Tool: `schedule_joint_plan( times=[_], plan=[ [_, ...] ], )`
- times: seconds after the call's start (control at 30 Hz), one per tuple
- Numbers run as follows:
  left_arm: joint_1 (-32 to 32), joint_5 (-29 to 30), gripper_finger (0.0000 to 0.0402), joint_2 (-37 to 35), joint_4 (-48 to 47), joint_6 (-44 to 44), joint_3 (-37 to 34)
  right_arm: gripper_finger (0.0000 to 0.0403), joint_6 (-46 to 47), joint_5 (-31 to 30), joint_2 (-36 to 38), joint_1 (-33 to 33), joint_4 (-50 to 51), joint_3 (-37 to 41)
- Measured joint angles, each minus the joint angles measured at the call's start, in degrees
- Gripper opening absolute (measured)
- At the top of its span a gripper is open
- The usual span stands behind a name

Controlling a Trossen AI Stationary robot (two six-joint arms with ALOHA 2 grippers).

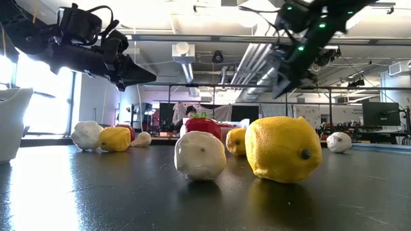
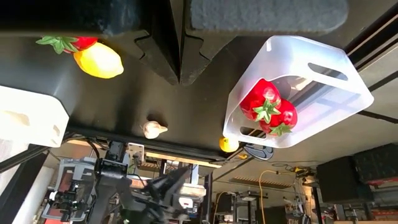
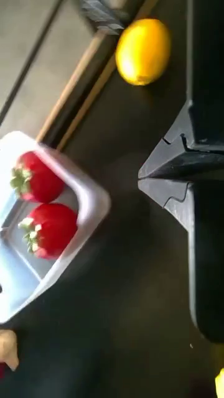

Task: Sort produce into baskets
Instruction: Put the white garlic into the white bin

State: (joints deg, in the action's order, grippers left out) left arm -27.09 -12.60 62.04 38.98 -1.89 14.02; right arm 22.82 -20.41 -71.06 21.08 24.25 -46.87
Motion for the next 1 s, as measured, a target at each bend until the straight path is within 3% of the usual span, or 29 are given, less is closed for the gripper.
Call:
schedule_joint_plan(
  times=[0.2,0.33,0.67,0.8,1.0],
  plan=[
    [0.0,0.0,0.0,0.0,0.0,-0.4,0.0,0.0,13.4,-2.3,6.1,-4.5,7.9,4.8],
    [0.0,0.0,0.0,0.0,-0.1,-0.4,0.0,0.0,20.6,-1.3,6.2,-8.6,18.4,3.6],
    [0.3,0.0,0.0,0.0,0.2,-0.6,0.0,0.0005,32.5,1.2,6.2,-15.4,28.3,3.4],
    [0.3,0.0,0.0,0.0,0.2,-0.5,0.0,0.0041,30.6,1.8,6.2,-16.4,28.3,3.4],
    [0.2,0.0,0.0,0.0,0.3,-0.4,0.0,0.0145,26.3,2.7,5.3,-16.6,27.6,3.5]
  ],
)
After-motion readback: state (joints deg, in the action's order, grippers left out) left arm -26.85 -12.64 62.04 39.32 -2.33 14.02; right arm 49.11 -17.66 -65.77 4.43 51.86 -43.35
